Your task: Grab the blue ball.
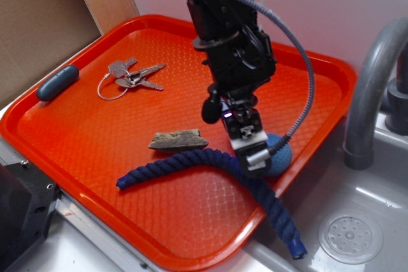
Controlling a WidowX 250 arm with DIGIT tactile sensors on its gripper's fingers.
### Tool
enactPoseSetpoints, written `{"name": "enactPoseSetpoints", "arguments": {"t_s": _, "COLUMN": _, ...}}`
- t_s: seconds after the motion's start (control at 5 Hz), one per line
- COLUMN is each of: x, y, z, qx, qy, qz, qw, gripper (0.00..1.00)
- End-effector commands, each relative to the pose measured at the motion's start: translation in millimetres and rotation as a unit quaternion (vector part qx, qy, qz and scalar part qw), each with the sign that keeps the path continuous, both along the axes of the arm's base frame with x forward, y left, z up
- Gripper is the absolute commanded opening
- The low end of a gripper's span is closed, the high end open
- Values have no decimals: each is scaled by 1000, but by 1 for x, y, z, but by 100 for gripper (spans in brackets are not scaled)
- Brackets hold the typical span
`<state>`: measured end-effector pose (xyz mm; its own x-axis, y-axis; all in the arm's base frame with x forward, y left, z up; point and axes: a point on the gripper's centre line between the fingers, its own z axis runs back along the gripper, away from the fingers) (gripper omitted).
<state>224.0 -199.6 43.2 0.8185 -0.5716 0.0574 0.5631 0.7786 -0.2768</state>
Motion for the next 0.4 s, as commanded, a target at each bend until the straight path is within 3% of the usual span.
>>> {"name": "enactPoseSetpoints", "arguments": {"t_s": 0.0, "x": 1, "y": -15, "z": 3, "qx": -53, "qy": -19, "qz": 6, "qw": 998, "gripper": 0}}
{"name": "enactPoseSetpoints", "arguments": {"t_s": 0.2, "x": 2, "y": -4, "z": 8, "qx": -45, "qy": -23, "qz": 61, "qw": 997, "gripper": 0}}
